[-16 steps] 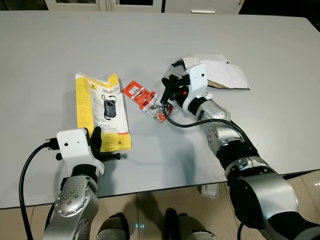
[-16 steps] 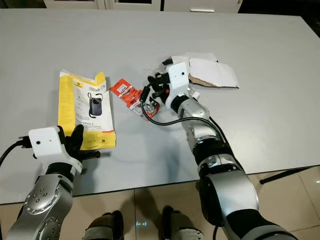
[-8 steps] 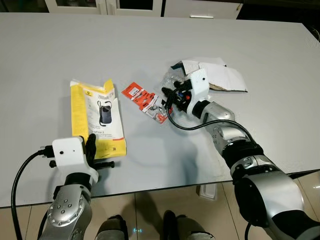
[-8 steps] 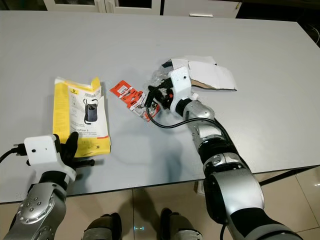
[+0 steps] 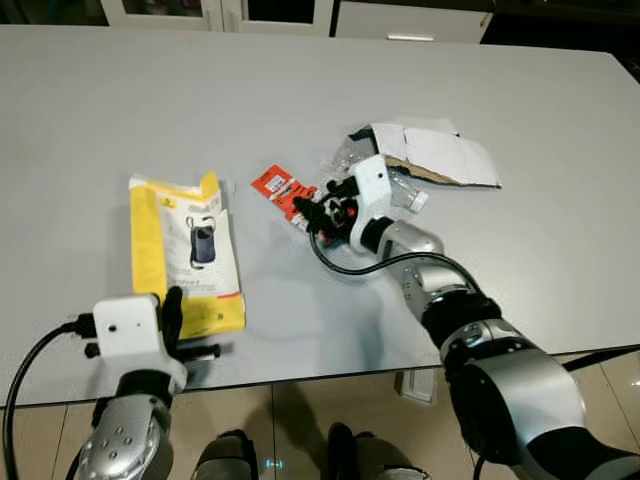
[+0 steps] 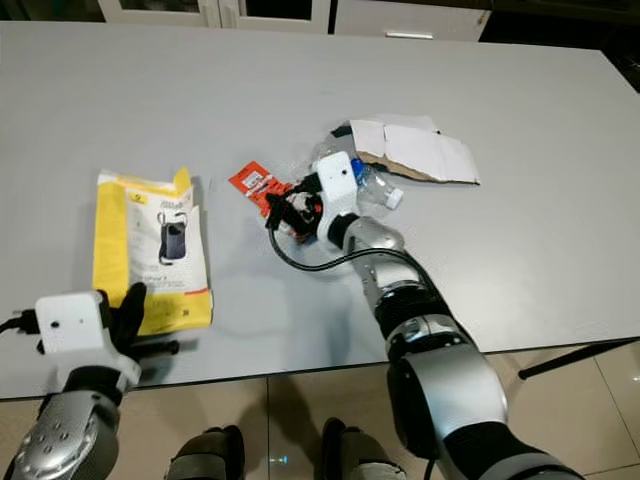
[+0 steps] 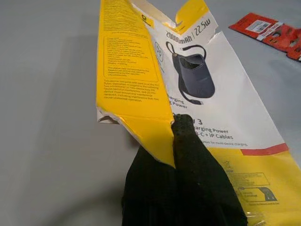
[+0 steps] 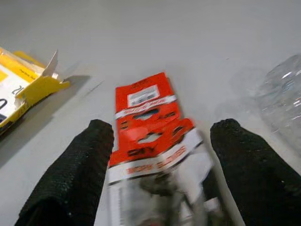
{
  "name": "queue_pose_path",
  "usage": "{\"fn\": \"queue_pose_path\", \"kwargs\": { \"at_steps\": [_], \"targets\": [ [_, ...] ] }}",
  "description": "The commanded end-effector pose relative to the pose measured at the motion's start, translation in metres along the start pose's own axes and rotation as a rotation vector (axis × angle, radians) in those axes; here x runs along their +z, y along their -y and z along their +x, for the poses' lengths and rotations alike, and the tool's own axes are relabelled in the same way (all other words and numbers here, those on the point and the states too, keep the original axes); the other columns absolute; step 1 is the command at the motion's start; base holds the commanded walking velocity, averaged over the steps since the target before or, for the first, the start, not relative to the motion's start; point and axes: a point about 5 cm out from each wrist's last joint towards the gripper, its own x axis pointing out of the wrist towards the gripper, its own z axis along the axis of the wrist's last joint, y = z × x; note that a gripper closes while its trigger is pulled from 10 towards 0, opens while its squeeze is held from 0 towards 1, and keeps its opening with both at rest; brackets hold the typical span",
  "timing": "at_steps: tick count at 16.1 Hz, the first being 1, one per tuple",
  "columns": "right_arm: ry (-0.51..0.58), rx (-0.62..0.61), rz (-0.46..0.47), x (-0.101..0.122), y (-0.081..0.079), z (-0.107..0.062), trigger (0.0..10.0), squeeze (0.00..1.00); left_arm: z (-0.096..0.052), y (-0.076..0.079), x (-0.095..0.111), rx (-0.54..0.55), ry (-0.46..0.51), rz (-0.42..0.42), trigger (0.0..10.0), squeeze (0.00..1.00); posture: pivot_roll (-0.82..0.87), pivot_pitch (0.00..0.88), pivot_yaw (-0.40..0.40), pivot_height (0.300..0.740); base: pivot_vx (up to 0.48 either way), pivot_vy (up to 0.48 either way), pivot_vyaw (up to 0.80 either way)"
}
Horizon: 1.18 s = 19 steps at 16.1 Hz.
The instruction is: Picking trash to rubbish bin
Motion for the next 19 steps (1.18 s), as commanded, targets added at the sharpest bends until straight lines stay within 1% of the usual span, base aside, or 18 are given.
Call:
{"fn": "queue_pose_path", "kwargs": {
  "at_steps": [1, 3, 4, 7, 10, 12, 15, 17, 18, 19],
  "targets": [
    [-0.030, -0.002, 0.042, -0.011, 0.001, -0.004, 10.0, 1.00, -0.004, -0.005, -0.017, 0.024, -0.100, 0.031, 1.8, 0.00, 0.18, 0.202, -0.093, 0.740, 0.000, 0.000, 0.00],
    [-0.025, 0.037, 0.078, -0.014, -0.008, 0.000, 10.0, 1.00, -0.006, -0.004, -0.015, 0.024, -0.097, 0.029, 2.0, 0.00, 0.18, 0.213, -0.094, 0.740, 0.000, 0.000, 0.00],
    [-0.022, 0.048, 0.089, -0.015, -0.010, 0.000, 10.0, 1.00, -0.007, -0.003, -0.015, 0.023, -0.097, 0.028, 2.0, 0.00, 0.18, 0.217, -0.093, 0.740, 0.000, 0.000, 0.00],
    [-0.013, 0.087, 0.101, -0.014, -0.021, 0.006, 10.0, 1.00, -0.011, -0.001, -0.016, 0.019, -0.102, 0.023, 2.0, 0.00, 0.19, 0.231, -0.097, 0.740, 0.000, 0.000, 0.00],
    [-0.019, 0.131, 0.070, -0.012, -0.031, 0.011, 10.0, 1.00, -0.012, -0.001, -0.016, 0.024, -0.105, 0.021, 2.0, 0.00, 0.19, 0.240, -0.101, 0.740, 0.000, 0.000, 0.00],
    [-0.031, 0.152, 0.044, -0.014, -0.032, 0.010, 10.0, 1.00, -0.013, 0.000, -0.015, 0.025, -0.104, 0.016, 2.0, 0.00, 0.18, 0.245, -0.106, 0.740, 0.000, 0.000, 0.00],
    [-0.029, 0.073, 0.014, -0.011, -0.016, 0.005, 10.0, 1.00, -0.013, 0.001, -0.016, 0.027, -0.106, 0.011, 2.0, 0.00, 0.18, 0.252, -0.112, 0.740, 0.000, 0.000, 0.00],
    [-0.034, -0.006, -0.063, -0.006, 0.002, -0.002, 10.0, 1.00, -0.014, 0.003, -0.017, 0.026, -0.111, 0.007, 2.0, 0.00, 0.17, 0.255, -0.115, 0.740, 0.000, 0.000, 0.00],
    [-0.037, -0.077, -0.105, -0.002, 0.014, -0.007, 10.0, 1.00, -0.014, 0.004, -0.017, 0.026, -0.111, 0.005, 2.0, 0.00, 0.17, 0.257, -0.120, 0.740, 0.000, 0.000, 0.00],
    [-0.041, -0.095, -0.115, -0.001, 0.017, -0.008, 10.0, 1.00, -0.014, 0.004, -0.017, 0.026, -0.111, 0.004, 2.0, 0.00, 0.17, 0.257, -0.120, 0.740, 0.000, 0.000, 0.00]
  ]
}}
